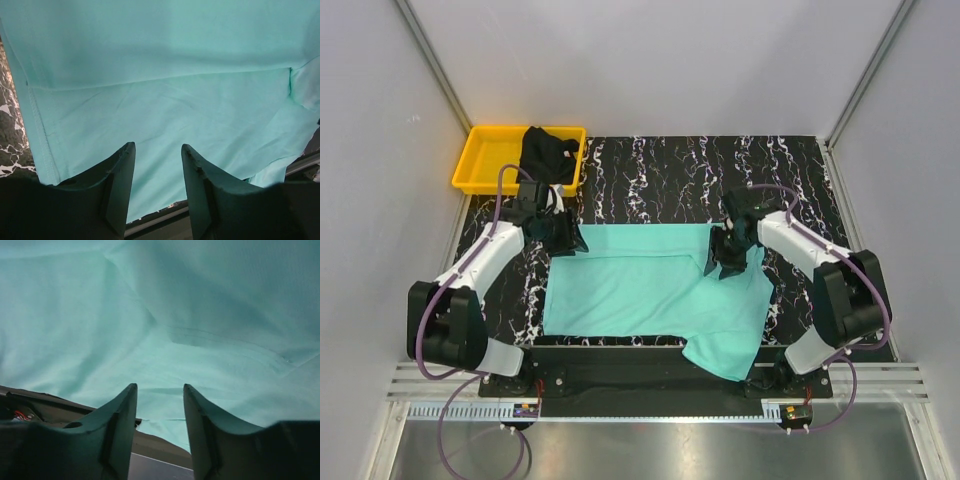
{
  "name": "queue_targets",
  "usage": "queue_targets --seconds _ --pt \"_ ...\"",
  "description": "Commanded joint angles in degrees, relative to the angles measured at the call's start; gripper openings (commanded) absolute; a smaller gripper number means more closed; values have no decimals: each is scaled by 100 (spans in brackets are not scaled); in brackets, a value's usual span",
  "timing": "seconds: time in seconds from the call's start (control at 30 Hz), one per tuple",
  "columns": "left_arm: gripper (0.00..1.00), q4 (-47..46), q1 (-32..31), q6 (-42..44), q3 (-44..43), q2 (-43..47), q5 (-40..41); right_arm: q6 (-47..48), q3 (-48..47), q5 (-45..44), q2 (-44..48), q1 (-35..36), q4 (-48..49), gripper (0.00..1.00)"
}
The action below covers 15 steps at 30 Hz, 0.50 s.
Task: Fold and stack the t-shirts
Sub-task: Fold the tshirt
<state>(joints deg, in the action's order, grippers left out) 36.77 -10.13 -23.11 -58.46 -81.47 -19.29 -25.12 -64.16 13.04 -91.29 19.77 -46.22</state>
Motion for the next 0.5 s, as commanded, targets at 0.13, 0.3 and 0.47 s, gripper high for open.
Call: queue_targets --seconds 0.13,0.3,0.47 --pt "46 -205 -507 -570 387 676 -49 -659 966 -336 287 97 709 37" --pt "46 -215 -823 -922 1081 1343 13 -950 1108 -513 129 115 1176 32" --pt "47 -83 -824 -941 1284 1897 127 -1143 1195 -829 14 124 1492 32"
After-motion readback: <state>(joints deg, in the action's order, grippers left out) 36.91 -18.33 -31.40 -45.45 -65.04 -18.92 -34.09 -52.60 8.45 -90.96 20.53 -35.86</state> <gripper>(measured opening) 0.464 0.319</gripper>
